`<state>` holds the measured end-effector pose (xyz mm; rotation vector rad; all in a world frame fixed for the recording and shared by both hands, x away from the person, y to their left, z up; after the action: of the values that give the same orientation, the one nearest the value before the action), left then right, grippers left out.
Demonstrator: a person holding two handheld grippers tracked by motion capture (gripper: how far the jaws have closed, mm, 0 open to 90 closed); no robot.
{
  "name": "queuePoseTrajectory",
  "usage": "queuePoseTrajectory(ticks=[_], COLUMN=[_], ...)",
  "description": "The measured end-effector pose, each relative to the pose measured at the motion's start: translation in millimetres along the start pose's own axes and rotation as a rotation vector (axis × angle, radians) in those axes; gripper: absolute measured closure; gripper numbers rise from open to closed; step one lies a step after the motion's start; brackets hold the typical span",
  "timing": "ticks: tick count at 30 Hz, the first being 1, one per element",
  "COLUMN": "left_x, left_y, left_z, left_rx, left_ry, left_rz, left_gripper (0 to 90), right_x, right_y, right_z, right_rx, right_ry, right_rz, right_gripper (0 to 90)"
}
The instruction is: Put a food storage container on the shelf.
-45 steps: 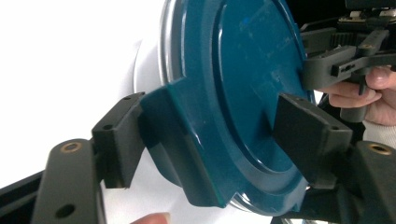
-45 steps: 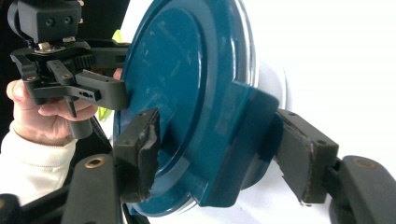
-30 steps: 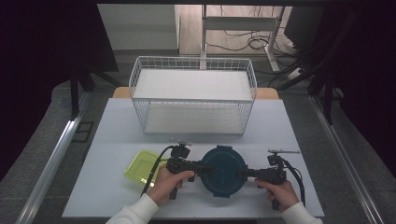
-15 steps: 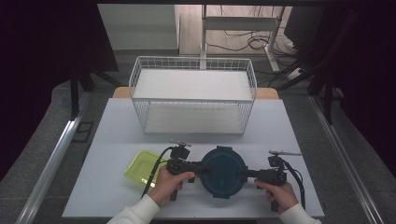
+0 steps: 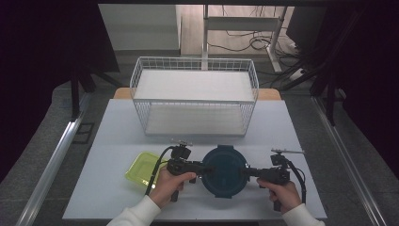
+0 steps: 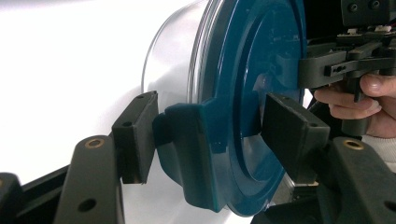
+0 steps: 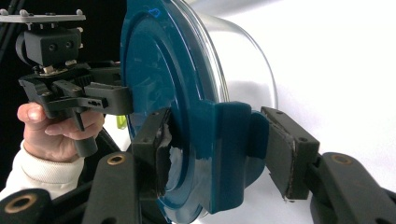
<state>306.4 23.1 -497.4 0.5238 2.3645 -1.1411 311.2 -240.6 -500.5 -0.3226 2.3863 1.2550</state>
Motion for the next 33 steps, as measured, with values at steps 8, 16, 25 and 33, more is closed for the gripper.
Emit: queuePoseTrajectory(ticks=[8,16,25,33], left_x=[-11.8,-30.1,-50.0,-62.2], left_y=[-9.5,-19.1,-26.5,-29.3], left_z=[-14.5,-32.6,-54.2,-71.0], left_rx=[-0.015,-0.032,-0.043,-0.056], left_ry=[-0.020,-0.058,-0.099,-0.126], left_rz=[0.034,0.052,0.069,0.090], left_gripper=[38.3,38.9,39.8,40.1], right_x=[-10.7,-27.8,-50.6,-66.6], right_y=[13.6,28.0,48.5,63.1], right_z=[-4.7,-8.0,-10.8,-9.4], right_rx=[-0.018,-0.044,-0.062,-0.077], right_ry=[-0.022,-0.048,-0.063,-0.078], right_rz=[-0.044,-0.069,-0.096,-0.119], right_gripper=[45.6,45.6,45.6,45.6])
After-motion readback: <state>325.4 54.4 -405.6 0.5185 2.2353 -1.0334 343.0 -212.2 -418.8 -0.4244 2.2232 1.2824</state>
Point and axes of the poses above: each handheld gripper's, and its own axes: z roughly forward along the jaws, x roughly out of its underside, y roughly to its left, the point moved 4 cm from there along z, roughly forward along the jaws
